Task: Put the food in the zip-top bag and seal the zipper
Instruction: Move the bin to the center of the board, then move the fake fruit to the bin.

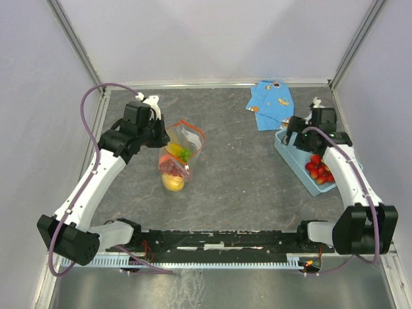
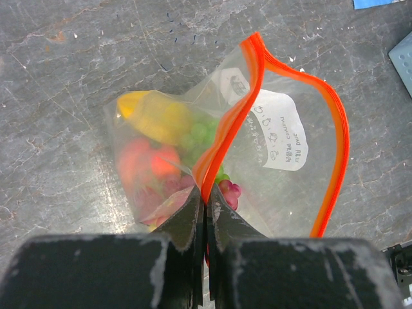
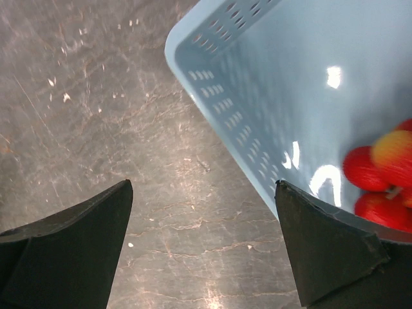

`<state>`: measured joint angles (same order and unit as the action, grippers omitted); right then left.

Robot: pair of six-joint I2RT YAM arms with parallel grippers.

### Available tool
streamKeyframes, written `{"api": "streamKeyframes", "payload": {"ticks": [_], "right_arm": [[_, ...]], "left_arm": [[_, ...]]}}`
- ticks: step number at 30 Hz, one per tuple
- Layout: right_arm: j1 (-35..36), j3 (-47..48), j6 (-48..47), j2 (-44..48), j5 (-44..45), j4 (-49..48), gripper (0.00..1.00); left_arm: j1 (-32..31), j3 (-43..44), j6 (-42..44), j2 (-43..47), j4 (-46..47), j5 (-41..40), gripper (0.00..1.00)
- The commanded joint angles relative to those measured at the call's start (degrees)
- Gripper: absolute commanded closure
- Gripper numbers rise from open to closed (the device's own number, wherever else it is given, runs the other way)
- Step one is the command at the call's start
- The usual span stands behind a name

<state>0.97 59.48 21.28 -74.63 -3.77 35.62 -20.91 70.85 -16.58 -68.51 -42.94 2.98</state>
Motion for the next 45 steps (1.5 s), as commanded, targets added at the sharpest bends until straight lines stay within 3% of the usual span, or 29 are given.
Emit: {"api": "streamKeyframes", "payload": {"ticks": [1,11,23,33,45], "right_arm": [[-5.09,0.99,2.49,5.22,7.50,3.75,0.01],[-16.14,-7.60,7.01,5.20,9.27,1.48,0.01],[-16.76,-11.18,9.17,-3.23,2.51,-7.01,0.01],[-16.62,-6.62,11.70,-9.40,-9.66,-15.14,0.02],[-15.46,5.15,9.06,-20.89,-11.84,-16.98,0.03]], "left_arm": [[0.25,0.09,3.13,1.99,3.38,1.39,0.97],[0.25,-0.11,3.13,2.52,3.56,2.03,0.97],[0.35,-0.54,3.13,2.94,3.83,2.03,0.97],[0.95,-0.80,3.13,2.84,4.08,2.36,0.97],[1.68,-1.04,3.04,2.77,4.57,3.24,0.97]]}}
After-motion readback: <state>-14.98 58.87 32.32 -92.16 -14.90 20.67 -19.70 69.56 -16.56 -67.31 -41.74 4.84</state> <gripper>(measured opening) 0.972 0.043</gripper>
